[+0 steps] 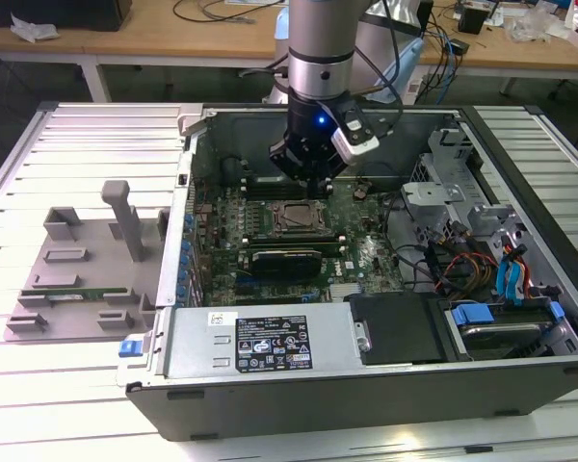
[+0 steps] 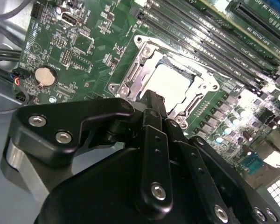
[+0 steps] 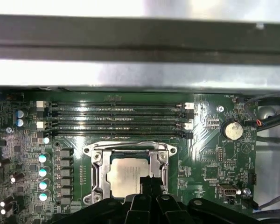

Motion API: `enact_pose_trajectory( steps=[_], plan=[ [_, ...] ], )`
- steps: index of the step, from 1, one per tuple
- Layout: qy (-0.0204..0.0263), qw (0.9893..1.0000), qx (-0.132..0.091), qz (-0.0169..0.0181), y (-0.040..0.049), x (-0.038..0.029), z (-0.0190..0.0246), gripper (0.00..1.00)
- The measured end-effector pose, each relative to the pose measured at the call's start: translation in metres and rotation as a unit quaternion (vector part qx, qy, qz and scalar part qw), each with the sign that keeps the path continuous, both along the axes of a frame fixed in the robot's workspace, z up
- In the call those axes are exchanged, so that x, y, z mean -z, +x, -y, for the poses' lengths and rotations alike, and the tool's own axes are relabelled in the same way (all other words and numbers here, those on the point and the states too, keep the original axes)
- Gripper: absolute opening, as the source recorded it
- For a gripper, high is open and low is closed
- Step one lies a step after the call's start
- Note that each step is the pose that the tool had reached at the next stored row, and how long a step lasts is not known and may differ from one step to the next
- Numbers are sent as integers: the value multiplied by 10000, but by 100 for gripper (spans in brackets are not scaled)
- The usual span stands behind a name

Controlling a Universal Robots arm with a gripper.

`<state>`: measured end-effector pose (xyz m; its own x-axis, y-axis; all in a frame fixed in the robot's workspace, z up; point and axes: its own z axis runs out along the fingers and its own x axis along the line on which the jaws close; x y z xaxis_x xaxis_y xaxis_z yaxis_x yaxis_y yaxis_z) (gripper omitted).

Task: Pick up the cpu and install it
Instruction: 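Install the first cpu locking lever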

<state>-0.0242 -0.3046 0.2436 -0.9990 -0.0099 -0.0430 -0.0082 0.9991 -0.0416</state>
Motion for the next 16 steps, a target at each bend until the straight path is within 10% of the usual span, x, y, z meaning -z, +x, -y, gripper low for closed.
enact_pose_trajectory(
  steps=[16],
  plan=[
    [0,10000,0,3,-2,-85,36,11]
  ],
)
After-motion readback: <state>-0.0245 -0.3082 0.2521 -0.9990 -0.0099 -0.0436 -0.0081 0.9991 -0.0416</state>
